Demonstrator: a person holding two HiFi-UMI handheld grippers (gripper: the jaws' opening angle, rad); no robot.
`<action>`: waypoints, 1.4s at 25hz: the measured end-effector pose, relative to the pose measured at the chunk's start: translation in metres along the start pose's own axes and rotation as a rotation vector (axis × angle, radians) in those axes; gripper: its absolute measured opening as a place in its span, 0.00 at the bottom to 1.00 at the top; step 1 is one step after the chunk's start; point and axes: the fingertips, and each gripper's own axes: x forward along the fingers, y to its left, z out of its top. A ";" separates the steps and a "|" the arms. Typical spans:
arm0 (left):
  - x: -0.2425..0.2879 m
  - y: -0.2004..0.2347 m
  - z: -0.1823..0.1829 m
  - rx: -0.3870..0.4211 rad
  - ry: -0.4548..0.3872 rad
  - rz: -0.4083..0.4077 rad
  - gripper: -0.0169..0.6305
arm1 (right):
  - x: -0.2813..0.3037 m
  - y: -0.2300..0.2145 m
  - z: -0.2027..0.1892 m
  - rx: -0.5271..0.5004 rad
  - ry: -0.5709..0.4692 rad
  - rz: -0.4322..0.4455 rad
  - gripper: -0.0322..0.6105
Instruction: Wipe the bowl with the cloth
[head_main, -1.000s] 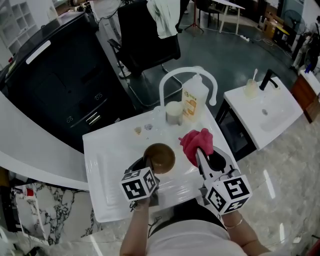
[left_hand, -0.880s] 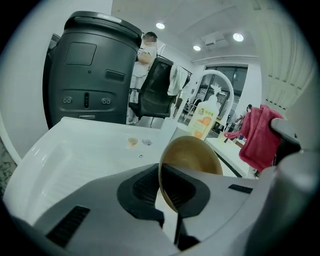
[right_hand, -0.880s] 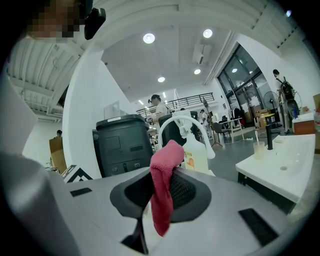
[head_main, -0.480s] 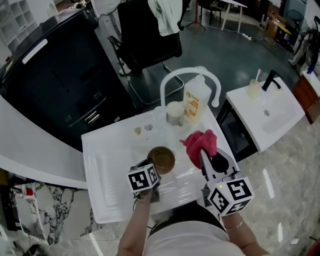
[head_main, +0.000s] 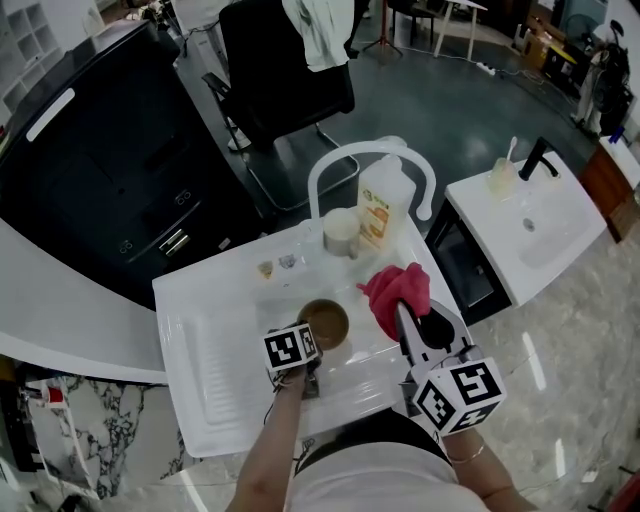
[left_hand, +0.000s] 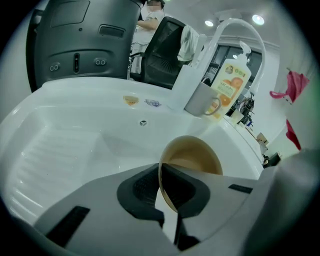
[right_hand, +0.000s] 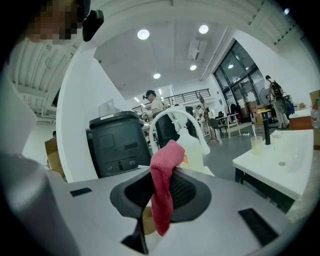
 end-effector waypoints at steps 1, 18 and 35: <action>0.006 0.000 -0.001 0.001 0.010 0.000 0.07 | 0.001 -0.001 0.000 -0.002 0.003 -0.001 0.17; 0.074 0.006 -0.044 0.001 0.187 0.041 0.07 | 0.016 -0.026 -0.003 0.005 0.030 -0.016 0.17; 0.092 0.007 -0.060 -0.020 0.249 0.046 0.07 | 0.019 -0.040 -0.005 0.026 0.045 -0.017 0.17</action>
